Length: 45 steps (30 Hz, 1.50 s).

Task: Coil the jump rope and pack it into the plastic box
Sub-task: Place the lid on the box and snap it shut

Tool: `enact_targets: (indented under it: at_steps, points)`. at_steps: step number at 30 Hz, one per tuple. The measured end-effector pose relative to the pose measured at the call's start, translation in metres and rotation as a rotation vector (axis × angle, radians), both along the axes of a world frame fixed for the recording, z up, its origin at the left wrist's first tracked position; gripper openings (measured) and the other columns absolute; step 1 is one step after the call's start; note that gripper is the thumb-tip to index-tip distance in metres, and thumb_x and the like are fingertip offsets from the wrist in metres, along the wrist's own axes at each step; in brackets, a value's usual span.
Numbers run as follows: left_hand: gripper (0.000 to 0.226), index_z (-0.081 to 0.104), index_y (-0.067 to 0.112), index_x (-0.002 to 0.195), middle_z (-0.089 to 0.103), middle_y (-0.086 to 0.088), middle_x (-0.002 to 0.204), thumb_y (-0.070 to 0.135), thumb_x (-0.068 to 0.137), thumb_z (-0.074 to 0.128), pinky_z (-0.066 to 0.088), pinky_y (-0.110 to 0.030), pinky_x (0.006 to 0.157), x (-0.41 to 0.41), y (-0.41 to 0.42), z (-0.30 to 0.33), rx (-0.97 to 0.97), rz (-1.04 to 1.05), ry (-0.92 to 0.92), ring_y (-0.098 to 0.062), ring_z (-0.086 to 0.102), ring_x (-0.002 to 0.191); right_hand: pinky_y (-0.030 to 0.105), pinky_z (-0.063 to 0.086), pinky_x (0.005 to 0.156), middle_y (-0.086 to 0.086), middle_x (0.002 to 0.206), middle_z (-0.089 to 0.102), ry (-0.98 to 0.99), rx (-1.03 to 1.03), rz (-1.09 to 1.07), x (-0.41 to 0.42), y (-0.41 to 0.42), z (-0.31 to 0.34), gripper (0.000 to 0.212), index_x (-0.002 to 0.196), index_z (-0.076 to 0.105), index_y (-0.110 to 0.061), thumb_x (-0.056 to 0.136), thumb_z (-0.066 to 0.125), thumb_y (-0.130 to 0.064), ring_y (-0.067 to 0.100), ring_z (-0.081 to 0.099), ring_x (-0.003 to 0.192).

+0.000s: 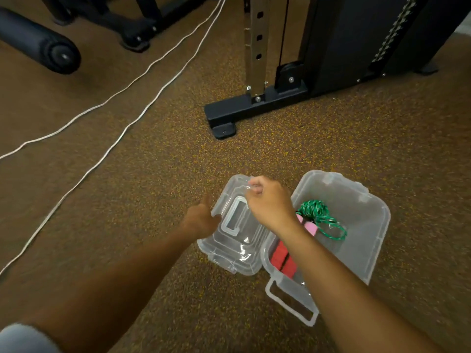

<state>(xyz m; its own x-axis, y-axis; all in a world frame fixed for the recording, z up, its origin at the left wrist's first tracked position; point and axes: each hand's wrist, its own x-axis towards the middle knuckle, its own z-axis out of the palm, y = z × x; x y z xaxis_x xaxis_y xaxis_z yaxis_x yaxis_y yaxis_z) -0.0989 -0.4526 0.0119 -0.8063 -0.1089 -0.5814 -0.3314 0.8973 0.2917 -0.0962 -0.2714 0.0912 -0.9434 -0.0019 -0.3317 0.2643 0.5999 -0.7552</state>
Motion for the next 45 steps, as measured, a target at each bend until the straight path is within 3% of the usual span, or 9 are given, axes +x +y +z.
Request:
enact_targets:
  at_steps: [5,9,11,14,16,23,29,37,45]
  points:
    - [0.064,0.033,0.012,0.153,0.036,-0.022,0.153,0.034,0.099,0.06,0.043,-0.051,0.113,0.013,0.007,-0.043,-0.051,0.043,-0.044,-0.043,0.045,0.137,0.022,0.045,0.075,0.012,0.122,0.073,-0.141,-0.029,0.03,0.007,-0.015,-0.019,0.035,0.134,0.061,-0.014,0.099,0.055,-0.02,0.028,0.069,0.099]
    - [0.057,0.047,0.017,0.14,0.047,-0.016,0.14,0.035,0.092,0.072,0.047,-0.052,0.108,0.01,0.0,-0.059,-0.073,0.082,0.005,-0.037,0.051,0.128,0.035,0.052,0.095,0.015,0.129,0.069,-0.133,-0.014,0.03,0.014,-0.018,-0.03,0.045,0.142,0.056,-0.01,0.098,0.056,-0.018,0.029,0.066,0.114]
    - [0.047,0.057,0.015,0.128,0.06,-0.014,0.127,0.033,0.089,0.076,0.056,-0.042,0.098,0.005,-0.007,-0.056,-0.033,0.104,-0.005,-0.029,0.062,0.112,0.039,0.053,0.097,0.014,0.132,0.067,-0.131,-0.021,0.024,0.014,-0.018,-0.031,0.045,0.143,0.055,-0.01,0.098,0.056,-0.018,0.028,0.066,0.113]
    - [0.022,0.063,0.01,0.103,0.073,-0.006,0.089,0.022,0.09,0.077,0.061,-0.022,0.064,0.002,-0.015,-0.049,0.112,0.145,-0.065,-0.015,0.075,0.074,0.04,0.056,0.09,0.013,0.124,0.069,-0.133,-0.038,0.025,0.013,-0.015,-0.029,0.043,0.143,0.054,-0.011,0.1,0.055,-0.019,0.025,0.066,0.097]
    - [0.016,0.068,0.008,0.099,0.078,-0.005,0.074,0.019,0.091,0.076,0.059,-0.02,0.055,0.0,-0.021,-0.047,0.18,0.138,-0.063,-0.014,0.076,0.059,0.037,0.055,0.092,0.011,0.131,0.066,-0.129,-0.052,0.024,0.013,-0.014,-0.029,0.044,0.143,0.054,-0.012,0.1,0.054,-0.02,0.023,0.065,0.105]
    - [0.03,0.054,0.01,0.118,0.068,-0.015,0.105,0.024,0.095,0.068,0.065,-0.039,0.065,-0.015,-0.056,-0.015,0.362,0.124,0.036,-0.03,0.075,0.085,0.032,0.05,0.095,0.006,0.141,0.061,-0.145,-0.141,-0.065,0.012,-0.009,-0.029,0.043,0.143,0.053,-0.016,0.1,0.054,-0.022,0.022,0.062,0.118]
    - [0.033,0.058,0.011,0.134,0.066,-0.02,0.116,0.019,0.101,0.059,0.063,-0.032,0.063,-0.021,-0.086,0.025,0.537,0.21,0.117,-0.031,0.072,0.087,0.048,0.05,0.107,0.005,0.143,0.057,-0.021,-0.174,-0.18,0.015,-0.013,-0.024,0.052,0.146,0.051,-0.019,0.096,0.06,-0.027,0.024,0.057,0.129]
    - [0.03,0.066,0.017,0.128,0.072,-0.013,0.121,0.019,0.098,0.064,0.062,-0.053,0.086,-0.021,-0.04,0.049,0.77,0.28,0.084,-0.037,0.072,0.105,0.045,0.056,0.094,0.002,0.117,0.072,0.156,-0.152,-0.459,0.012,0.011,-0.01,0.048,0.135,0.059,-0.015,0.09,0.068,-0.032,0.025,0.07,0.102]
    - [0.049,0.062,0.023,0.138,0.078,0.001,0.112,0.032,0.091,0.074,0.066,-0.037,0.073,-0.016,0.024,0.056,0.672,0.046,0.118,-0.017,0.08,0.087,0.046,0.055,0.097,0.002,0.12,0.061,0.25,-0.104,-0.663,0.049,0.064,-0.008,0.052,0.134,0.061,-0.019,0.084,0.065,-0.034,0.027,0.068,0.099]
